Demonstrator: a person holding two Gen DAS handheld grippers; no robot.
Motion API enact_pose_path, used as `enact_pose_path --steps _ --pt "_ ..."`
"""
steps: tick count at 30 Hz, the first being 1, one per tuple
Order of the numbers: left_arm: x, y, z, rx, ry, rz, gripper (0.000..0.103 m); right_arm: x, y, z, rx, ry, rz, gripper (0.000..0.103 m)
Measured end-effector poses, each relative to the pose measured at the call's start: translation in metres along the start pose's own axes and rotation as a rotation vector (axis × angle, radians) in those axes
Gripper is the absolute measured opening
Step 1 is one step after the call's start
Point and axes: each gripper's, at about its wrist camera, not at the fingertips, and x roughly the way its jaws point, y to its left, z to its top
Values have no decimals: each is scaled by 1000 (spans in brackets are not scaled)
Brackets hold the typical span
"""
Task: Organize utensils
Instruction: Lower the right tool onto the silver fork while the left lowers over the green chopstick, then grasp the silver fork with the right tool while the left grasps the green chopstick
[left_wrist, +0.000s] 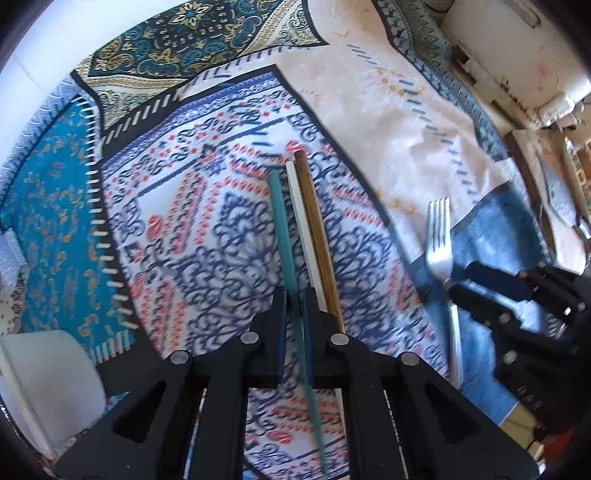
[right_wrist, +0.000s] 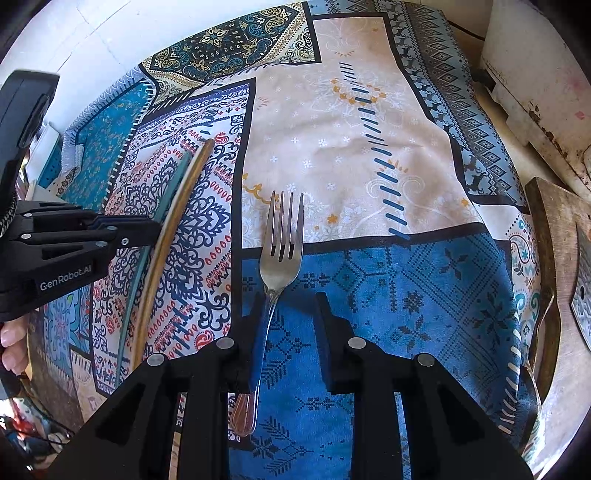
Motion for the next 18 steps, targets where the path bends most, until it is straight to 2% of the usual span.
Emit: enact_pose_path --steps 3,4,8,11,12,14,18 --pt "7 -3 12 -41 22 -112 6 2 2 4 -7 -3 -2 21" --pt "8 -5 12 -41 20 -125 6 2 3 5 -10 -6 -3 21" --pt "10 -22 11 10 -5 -73 6 6 11 9 -40 -25 -21 22" --pt "15 -35 13 12 -21 -60 6 10 21 13 -70 -42 -41 13" --pt "16 -37 13 17 -26 -53 6 12 23 15 -69 -44 -39 7" --pt "15 -44 17 25 -30 -38 5 14 26 18 -68 -43 -32 4" --pt "10 -41 21 -24 -37 -50 5 15 29 21 -42 -37 15 1"
